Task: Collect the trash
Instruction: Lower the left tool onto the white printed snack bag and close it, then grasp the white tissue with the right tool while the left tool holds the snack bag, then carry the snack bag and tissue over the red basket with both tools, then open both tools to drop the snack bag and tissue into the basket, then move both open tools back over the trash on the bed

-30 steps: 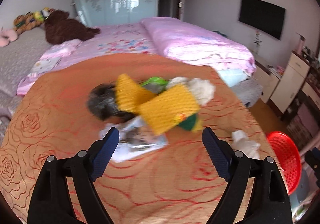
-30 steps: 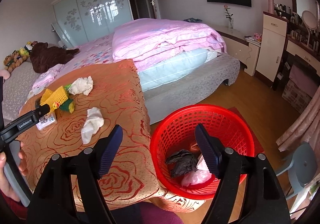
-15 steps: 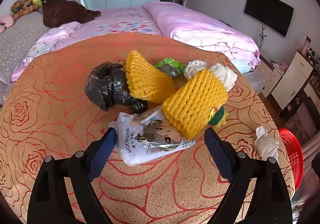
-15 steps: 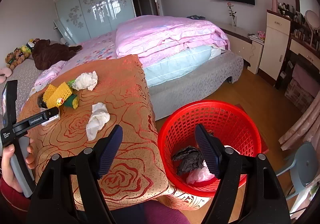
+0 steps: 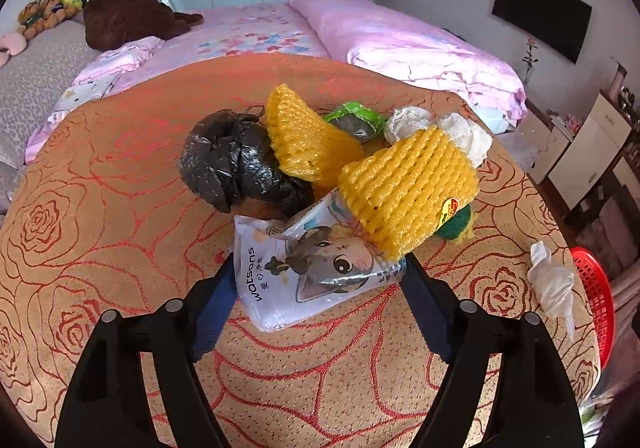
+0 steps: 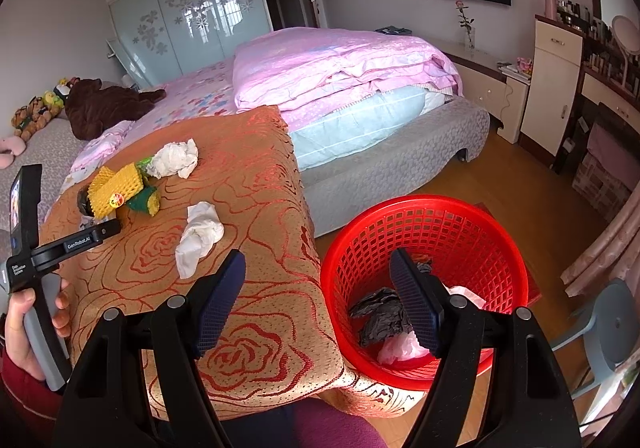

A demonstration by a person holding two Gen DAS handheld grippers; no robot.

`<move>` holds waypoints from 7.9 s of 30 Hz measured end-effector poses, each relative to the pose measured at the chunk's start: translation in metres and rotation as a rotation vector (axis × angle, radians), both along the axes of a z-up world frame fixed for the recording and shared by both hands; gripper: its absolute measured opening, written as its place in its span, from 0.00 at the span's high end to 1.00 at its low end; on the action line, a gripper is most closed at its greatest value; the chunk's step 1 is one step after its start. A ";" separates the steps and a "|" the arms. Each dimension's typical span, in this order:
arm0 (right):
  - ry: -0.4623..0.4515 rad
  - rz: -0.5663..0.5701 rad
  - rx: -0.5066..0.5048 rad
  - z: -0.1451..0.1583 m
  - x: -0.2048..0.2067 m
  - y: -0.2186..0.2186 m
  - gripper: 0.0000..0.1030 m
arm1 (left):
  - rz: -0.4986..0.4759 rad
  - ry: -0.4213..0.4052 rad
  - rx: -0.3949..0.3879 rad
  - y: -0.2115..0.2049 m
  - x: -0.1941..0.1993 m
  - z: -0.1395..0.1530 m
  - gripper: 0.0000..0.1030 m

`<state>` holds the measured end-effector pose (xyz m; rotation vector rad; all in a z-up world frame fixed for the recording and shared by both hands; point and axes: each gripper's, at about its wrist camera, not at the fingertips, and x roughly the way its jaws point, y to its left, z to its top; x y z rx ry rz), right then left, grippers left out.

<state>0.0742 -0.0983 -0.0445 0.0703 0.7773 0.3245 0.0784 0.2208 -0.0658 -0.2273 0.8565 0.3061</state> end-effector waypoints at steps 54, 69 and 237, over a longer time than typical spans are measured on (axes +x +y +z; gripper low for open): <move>0.018 0.203 -0.089 -0.022 0.038 0.118 0.65 | -0.006 -0.113 0.069 -0.006 -0.083 0.039 0.28; -0.064 0.144 -0.041 0.020 0.019 0.076 0.65 | -0.035 -0.155 0.087 -0.026 -0.069 0.058 0.28; -0.048 -0.040 -0.038 0.000 -0.004 -0.030 0.32 | -0.150 -0.018 0.035 -0.031 -0.001 -0.001 0.43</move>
